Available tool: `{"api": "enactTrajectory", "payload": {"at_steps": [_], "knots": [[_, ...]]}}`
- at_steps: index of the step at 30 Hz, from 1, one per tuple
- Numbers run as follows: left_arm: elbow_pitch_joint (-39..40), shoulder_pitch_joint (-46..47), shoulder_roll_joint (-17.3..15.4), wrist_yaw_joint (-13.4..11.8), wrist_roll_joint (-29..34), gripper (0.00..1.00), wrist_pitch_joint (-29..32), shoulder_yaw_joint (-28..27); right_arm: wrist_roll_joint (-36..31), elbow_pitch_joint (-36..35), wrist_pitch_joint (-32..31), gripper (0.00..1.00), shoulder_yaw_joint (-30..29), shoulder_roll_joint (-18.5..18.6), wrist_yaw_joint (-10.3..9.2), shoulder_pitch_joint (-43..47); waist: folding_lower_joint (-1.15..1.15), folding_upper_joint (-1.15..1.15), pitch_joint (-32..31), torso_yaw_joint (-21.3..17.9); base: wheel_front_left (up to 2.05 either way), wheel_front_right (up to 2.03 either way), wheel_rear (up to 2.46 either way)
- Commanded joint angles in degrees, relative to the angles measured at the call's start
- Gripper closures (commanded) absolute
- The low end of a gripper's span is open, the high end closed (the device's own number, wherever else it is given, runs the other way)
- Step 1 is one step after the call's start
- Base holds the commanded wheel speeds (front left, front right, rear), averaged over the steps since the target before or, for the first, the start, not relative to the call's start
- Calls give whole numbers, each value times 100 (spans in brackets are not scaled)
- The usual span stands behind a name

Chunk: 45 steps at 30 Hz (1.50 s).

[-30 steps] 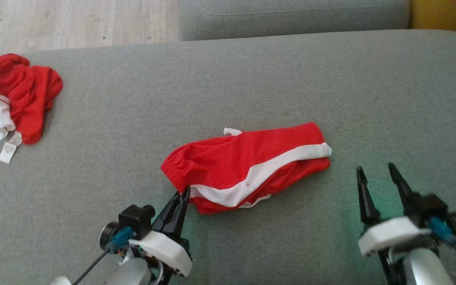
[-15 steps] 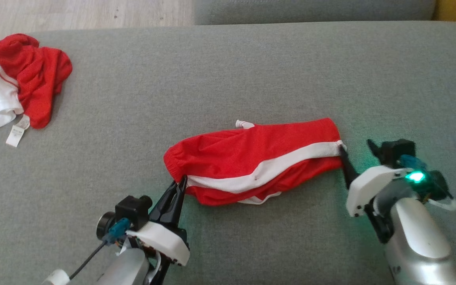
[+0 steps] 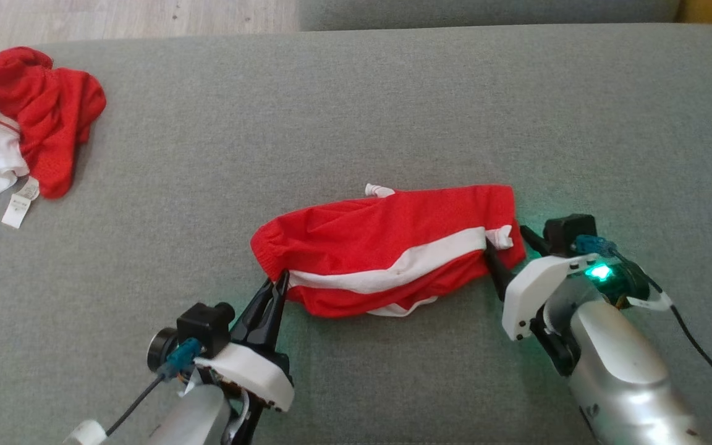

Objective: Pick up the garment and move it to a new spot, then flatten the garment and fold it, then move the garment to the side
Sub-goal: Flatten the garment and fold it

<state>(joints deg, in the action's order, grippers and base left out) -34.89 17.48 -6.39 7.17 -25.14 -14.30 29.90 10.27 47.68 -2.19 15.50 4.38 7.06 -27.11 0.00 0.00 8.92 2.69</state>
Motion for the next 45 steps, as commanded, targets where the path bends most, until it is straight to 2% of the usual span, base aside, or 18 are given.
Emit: {"api": "enactTrajectory", "payload": {"at_steps": [1,3,6,7,12,23,27,29,30,34,38,40,41,42,45], "knots": [[162,229,-40,30,47,100,-70,-208,68,-78,69,0,255,-10,43,-291,0,0,4,-9,0,0,0],[155,226,-45,30,49,100,-70,-209,-5,-41,172,5,377,57,43,-351,0,0,3,-20,0,0,0],[147,217,-49,30,46,100,-70,-209,-105,0,277,4,429,79,43,-389,0,0,-8,-31,0,0,0],[145,210,-50,30,41,100,-70,-206,-136,23,314,0,430,73,43,-393,0,0,-18,-37,0,0,0],[145,168,-70,31,17,100,-70,-196,-454,92,463,0,365,34,43,-359,0,0,-65,-70,0,0,0],[141,115,-105,31,-10,100,-70,-151,-482,124,435,0,573,-113,43,-235,0,0,-111,-98,0,0,0],[134,109,-105,31,-21,100,-70,-126,-459,133,441,14,671,-129,43,-229,0,0,-128,-85,0,0,0],[129,104,-108,31,-24,100,-70,-122,-459,140,450,35,707,-134,43,-237,0,0,-137,-84,0,0,0],[126,100,-109,31,-25,100,-70,-120,-452,143,454,50,717,-136,43,-239,0,0,-142,-84,0,0,0],[113,90,-114,32,-35,100,-70,-102,-449,145,517,59,745,-141,43,-249,0,0,-160,-80,0,0,0],[133,86,-123,32,-39,100,-70,-112,-488,124,657,73,658,-144,43,-285,0,0,-161,-87,0,0,0],[160,84,-131,32,-34,100,-70,-136,-512,104,743,86,562,-145,43,-296,0,0,-169,-97,0,0,0],[187,84,-138,32,-23,100,-70,-156,-528,82,796,96,505,-145,43,-301,0,0,-173,-103,0,0,0],[229,84,-145,32,-8,100,-70,-185,-542,55,851,100,441,-146,43,-303,0,0,-182,-110,0,0,0],[446,71,-162,17,55,100,-70,-310,-511,-75,1008,100,239,-147,43,-279,0,0,-229,-123,0,0,0]]}}
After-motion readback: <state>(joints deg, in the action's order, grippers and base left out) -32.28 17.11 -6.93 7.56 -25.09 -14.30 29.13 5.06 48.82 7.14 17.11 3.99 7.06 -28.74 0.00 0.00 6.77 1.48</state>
